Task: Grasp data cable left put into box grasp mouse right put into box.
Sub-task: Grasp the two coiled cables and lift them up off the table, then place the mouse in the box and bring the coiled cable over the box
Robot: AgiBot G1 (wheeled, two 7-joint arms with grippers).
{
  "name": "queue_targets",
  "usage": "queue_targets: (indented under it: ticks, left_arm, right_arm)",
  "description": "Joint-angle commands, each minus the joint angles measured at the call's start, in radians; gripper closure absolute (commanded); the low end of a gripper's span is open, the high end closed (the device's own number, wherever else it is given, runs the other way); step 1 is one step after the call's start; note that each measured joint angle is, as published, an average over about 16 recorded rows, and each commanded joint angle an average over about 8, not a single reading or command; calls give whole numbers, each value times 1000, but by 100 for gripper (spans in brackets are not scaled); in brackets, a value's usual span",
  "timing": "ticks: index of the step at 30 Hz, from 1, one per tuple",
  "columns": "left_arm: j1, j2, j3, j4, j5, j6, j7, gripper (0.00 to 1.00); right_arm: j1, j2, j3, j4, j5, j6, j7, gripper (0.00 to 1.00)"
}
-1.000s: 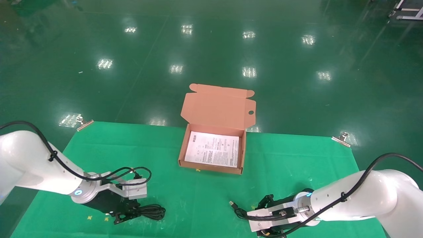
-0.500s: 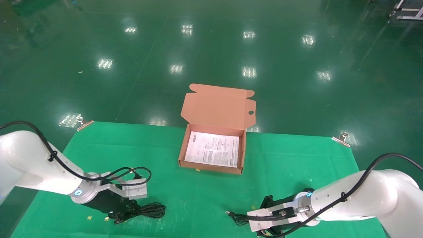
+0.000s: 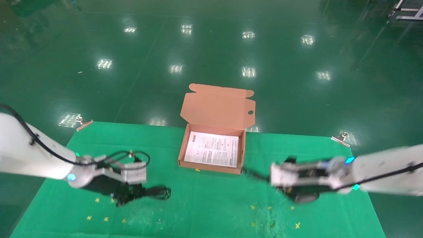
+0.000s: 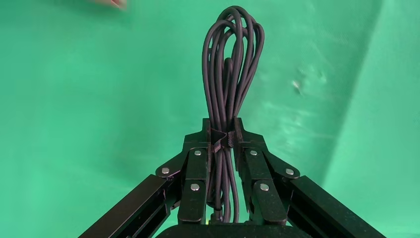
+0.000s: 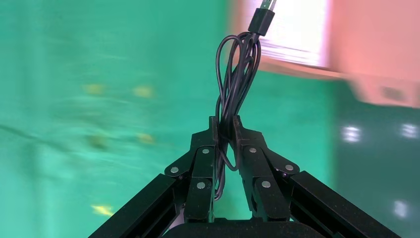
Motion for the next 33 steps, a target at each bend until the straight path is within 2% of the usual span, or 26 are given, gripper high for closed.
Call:
queue_targets:
  ticks: [1, 7, 13, 25, 33]
  left_arm:
    - [-19, -18, -9, -35, -8, 4, 11, 100]
    - [-62, -46, -25, -180, 12, -46, -29, 100]
    - [-92, -46, -35, -295, 53, -123, -67, 100]
    - [-164, 1, -51, -353, 159, -274, -144, 100]
    - [-183, 9, -52, -358, 196, -303, -178, 100]
  right_arm:
    - [20, 34, 24, 32, 7, 8, 31, 100]
    - [109, 37, 72, 71, -7, 65, 78, 100]
    - [199, -32, 107, 55, 18, 123, 68, 100]
    - [337, -237, 139, -173, 105, 221, -74, 100]
    - [378, -293, 143, -282, 134, 223, -134, 100]
